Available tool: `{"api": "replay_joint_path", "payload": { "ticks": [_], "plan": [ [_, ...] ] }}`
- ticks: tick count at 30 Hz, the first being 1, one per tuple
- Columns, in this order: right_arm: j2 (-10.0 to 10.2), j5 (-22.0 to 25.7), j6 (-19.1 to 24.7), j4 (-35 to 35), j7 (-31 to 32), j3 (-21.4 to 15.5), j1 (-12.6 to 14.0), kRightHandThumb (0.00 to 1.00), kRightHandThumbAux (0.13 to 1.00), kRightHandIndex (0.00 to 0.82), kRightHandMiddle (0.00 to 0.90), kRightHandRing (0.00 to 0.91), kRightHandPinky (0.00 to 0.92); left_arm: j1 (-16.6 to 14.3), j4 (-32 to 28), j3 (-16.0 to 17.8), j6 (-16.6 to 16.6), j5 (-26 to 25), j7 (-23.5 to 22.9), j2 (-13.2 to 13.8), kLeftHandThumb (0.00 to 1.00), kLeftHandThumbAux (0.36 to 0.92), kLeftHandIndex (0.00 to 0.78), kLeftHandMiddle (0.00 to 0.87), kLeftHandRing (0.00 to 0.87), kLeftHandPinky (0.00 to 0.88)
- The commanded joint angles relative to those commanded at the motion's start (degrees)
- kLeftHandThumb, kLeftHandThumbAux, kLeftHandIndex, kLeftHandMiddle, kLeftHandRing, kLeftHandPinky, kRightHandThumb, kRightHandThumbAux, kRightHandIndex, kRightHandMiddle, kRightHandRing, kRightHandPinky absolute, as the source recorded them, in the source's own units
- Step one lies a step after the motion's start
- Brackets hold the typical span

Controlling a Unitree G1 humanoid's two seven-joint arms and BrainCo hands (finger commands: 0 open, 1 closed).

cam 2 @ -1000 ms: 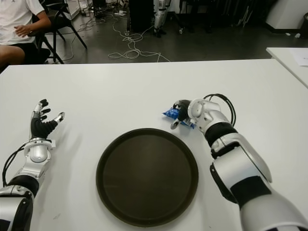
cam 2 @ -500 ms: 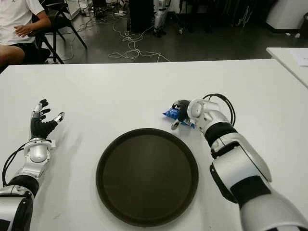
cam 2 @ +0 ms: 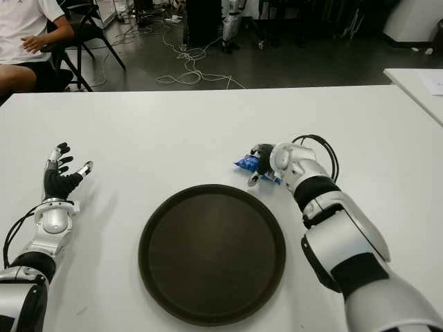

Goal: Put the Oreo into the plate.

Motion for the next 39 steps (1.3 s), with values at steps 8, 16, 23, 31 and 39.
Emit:
{"api": "replay_joint_path", "payload": {
  "ticks": [8,16,23,31,39],
  "plan": [
    [-0.35,0.05,1.95,-0.44,-0.62,-0.28,0.17,0.0,0.822,0.061,0.058,0.024,0.0,0.07,-0.21,-0.06,0.04,0.14,0.36,0.06,0.107,0.708,0.103,0.148,0.147,0.133],
    [-1.23,-0.32,4.02,-2.87,-1.02,-0.17,0.94,0.0,0.826,0.075,0.068,0.04,0.0,0.06,-0.19,-0.34,0.2,0.6,0.89,0.16,0.114,0.715,0.111,0.157,0.15,0.123],
    [-1.77,-0.53,4.83,-4.62,-2.28,-0.22,1.94,0.0,0.831,0.071,0.069,0.041,0.0,0.07,-0.3,-0.28,0.38,0.59,0.64,0.08,0.106,0.72,0.105,0.161,0.157,0.133],
    [-2.76,-0.57,5.57,-7.53,-2.26,-0.26,3.24,0.0,0.831,0.067,0.069,0.045,0.0,0.06,-0.36,0.04,0.45,0.14,0.04,-0.02,0.109,0.713,0.095,0.151,0.152,0.143],
    [-3.19,-0.41,5.47,-8.78,-2.52,-0.42,4.11,0.0,0.837,0.062,0.066,0.042,0.0,0.12,-0.43,0.0,0.36,0.27,0.25,0.03,0.125,0.715,0.103,0.159,0.159,0.154]
  ]
}}
